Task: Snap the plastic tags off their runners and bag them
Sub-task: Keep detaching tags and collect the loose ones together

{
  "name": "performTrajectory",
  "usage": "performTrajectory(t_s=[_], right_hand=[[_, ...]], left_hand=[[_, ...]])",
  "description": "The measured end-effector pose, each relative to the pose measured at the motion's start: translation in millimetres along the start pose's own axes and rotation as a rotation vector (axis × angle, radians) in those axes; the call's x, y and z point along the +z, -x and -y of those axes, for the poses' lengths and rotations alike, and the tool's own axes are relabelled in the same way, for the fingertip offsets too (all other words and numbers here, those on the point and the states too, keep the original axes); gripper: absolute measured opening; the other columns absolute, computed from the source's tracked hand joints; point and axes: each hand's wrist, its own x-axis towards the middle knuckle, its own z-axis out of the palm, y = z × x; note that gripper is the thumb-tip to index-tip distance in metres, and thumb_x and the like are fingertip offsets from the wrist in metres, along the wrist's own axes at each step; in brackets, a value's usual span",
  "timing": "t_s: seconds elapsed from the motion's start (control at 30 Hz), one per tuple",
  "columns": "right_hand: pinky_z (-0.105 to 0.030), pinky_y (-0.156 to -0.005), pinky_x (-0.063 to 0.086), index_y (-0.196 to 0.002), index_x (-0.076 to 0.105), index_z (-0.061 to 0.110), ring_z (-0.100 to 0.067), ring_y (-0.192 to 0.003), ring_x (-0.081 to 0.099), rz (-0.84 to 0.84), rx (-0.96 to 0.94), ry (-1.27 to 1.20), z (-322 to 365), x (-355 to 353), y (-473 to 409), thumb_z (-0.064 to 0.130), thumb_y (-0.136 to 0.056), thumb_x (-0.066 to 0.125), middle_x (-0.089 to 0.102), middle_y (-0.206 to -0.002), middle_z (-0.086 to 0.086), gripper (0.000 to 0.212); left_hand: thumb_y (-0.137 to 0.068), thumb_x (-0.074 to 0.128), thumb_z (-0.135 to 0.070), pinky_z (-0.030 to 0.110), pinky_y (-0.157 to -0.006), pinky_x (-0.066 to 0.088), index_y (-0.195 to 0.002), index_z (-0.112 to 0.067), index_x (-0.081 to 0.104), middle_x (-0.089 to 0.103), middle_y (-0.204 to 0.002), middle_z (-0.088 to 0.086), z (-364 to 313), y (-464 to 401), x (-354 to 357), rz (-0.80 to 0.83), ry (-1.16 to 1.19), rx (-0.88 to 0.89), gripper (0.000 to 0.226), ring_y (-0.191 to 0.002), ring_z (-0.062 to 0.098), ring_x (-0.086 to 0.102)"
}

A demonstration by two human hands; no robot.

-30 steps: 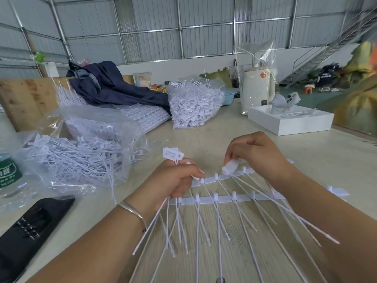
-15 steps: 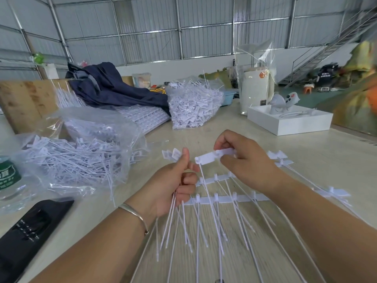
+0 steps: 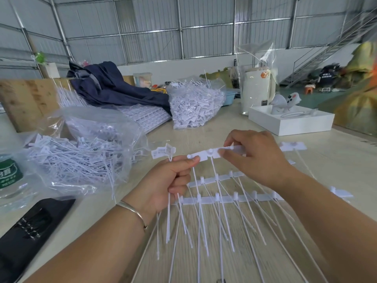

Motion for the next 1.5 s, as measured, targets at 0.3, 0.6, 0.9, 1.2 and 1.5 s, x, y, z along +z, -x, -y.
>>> performTrajectory(t_s=[0.3, 0.6, 0.9, 1.2, 1.5], right_hand=[[-0.025, -0.053, 0.027, -0.064, 0.044, 0.025, -0.012, -0.061, 0.048, 0.050, 0.182, 0.034, 3.7, 3.8, -0.9, 0.054, -0.084, 0.059, 0.051, -0.060, 0.006, 0.038], [-0.031, -0.068, 0.033, -0.062, 0.040, 0.019, -0.012, -0.058, 0.040, 0.203, 0.280, -0.285, 0.1, 16.2, 2.4, 0.056, -0.088, 0.055, 0.039, -0.058, 0.007, 0.047], [-0.029, -0.068, 0.030, -0.060, 0.039, 0.018, -0.009, -0.055, 0.038, 0.257, 0.483, -0.466, 1.7, 14.2, 2.7, 0.079, -0.058, 0.058, 0.033, -0.050, 0.013, 0.064], [-0.013, -0.054, 0.031, -0.078, 0.048, -0.006, -0.013, -0.065, 0.037, 0.176, 0.372, -0.752, 3.8, 16.3, 3.2, 0.030, -0.089, 0.066, 0.038, -0.073, -0.008, 0.042], [-0.015, -0.056, 0.029, -0.080, 0.057, -0.008, -0.018, -0.069, 0.032, 0.222, 0.310, -0.809, 2.9, 19.6, 5.7, 0.022, -0.089, 0.066, 0.038, -0.073, -0.011, 0.033]], left_hand=[[-0.076, 0.072, -0.017, 0.015, -0.030, 0.011, -0.059, -0.024, 0.048, 0.022, -0.051, -0.009, 0.4, 1.1, -0.2, -0.022, 0.007, -0.065, 0.030, -0.034, 0.003, 0.016], [-0.066, 0.078, -0.026, 0.014, -0.027, 0.017, -0.057, -0.019, 0.065, 0.024, -0.048, -0.010, 0.8, 1.6, -0.9, -0.002, 0.071, -0.004, 0.017, -0.032, 0.002, 0.018], [-0.063, 0.079, -0.026, 0.015, -0.027, 0.018, -0.067, -0.017, 0.059, 0.020, -0.053, -0.008, 0.7, 1.4, -2.9, 0.044, 0.096, 0.035, 0.023, -0.032, 0.003, 0.018], [-0.072, 0.074, -0.026, 0.015, -0.028, 0.015, -0.068, -0.018, 0.057, 0.018, -0.051, -0.008, 3.1, 2.4, 0.0, 0.047, 0.057, -0.001, 0.019, -0.033, 0.003, 0.016], [-0.077, 0.071, -0.024, 0.015, -0.027, 0.013, -0.055, -0.025, 0.049, 0.018, -0.050, -0.009, 3.6, 2.4, 1.2, -0.007, 0.089, -0.022, 0.031, -0.034, 0.003, 0.014]])
